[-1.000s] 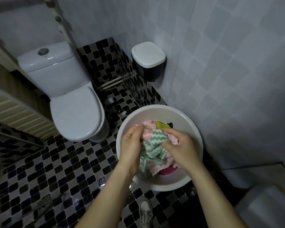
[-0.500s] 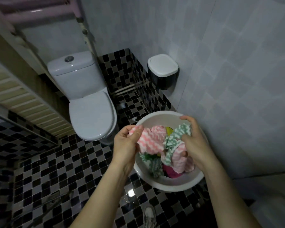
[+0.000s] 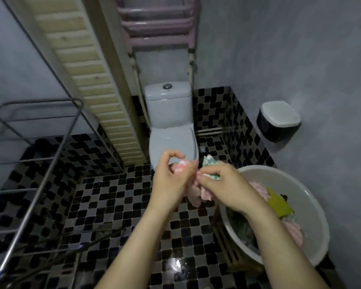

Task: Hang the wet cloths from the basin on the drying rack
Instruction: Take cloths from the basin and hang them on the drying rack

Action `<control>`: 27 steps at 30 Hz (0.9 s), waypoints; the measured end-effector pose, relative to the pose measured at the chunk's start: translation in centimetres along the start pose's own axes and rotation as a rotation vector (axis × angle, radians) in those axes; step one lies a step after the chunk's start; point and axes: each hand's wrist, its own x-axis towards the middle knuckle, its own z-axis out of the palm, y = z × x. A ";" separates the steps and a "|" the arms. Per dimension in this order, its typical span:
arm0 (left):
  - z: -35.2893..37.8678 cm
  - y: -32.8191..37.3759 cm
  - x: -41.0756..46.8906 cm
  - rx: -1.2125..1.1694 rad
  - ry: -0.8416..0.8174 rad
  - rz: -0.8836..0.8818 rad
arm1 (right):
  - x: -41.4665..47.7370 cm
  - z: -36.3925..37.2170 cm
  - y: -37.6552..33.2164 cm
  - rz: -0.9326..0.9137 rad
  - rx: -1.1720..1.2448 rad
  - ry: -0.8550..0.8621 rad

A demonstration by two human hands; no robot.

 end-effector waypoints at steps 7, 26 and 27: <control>-14.4 2.3 -3.0 0.260 -0.038 0.022 | 3.7 7.3 -8.3 -0.129 0.204 -0.239; -43.4 1.2 -16.5 0.205 0.671 0.022 | 7.5 30.5 -29.4 -0.657 -0.647 -0.674; -44.2 0.8 -17.0 0.190 0.706 0.032 | 7.8 31.2 -30.0 -0.653 -0.622 -0.700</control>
